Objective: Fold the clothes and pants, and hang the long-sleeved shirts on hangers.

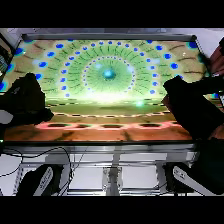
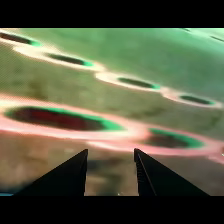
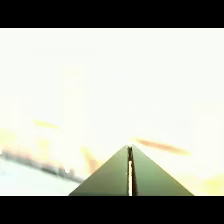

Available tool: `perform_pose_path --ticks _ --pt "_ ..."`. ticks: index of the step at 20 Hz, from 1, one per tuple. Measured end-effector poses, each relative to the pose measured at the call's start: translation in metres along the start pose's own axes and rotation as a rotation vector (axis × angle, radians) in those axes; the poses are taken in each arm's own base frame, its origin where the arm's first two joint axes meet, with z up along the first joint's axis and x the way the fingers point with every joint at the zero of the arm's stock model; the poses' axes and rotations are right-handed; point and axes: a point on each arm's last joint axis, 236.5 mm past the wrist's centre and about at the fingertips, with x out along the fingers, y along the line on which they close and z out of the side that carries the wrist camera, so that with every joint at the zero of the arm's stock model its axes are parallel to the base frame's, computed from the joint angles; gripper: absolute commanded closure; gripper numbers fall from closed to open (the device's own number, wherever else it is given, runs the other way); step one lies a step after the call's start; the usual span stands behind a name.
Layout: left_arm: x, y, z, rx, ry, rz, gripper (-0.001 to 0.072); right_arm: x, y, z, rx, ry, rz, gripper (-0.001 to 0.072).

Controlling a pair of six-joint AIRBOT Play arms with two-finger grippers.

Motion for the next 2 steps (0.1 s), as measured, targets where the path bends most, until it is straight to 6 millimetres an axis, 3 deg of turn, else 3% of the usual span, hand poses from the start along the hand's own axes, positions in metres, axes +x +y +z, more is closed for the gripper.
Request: perform_pose_path --ticks 2 --pt "0.000 0.000 0.000 0.000 0.000 0.000 0.0351 0.024 0.024 -0.017 -0.073 0.064 0.021 0.0692"
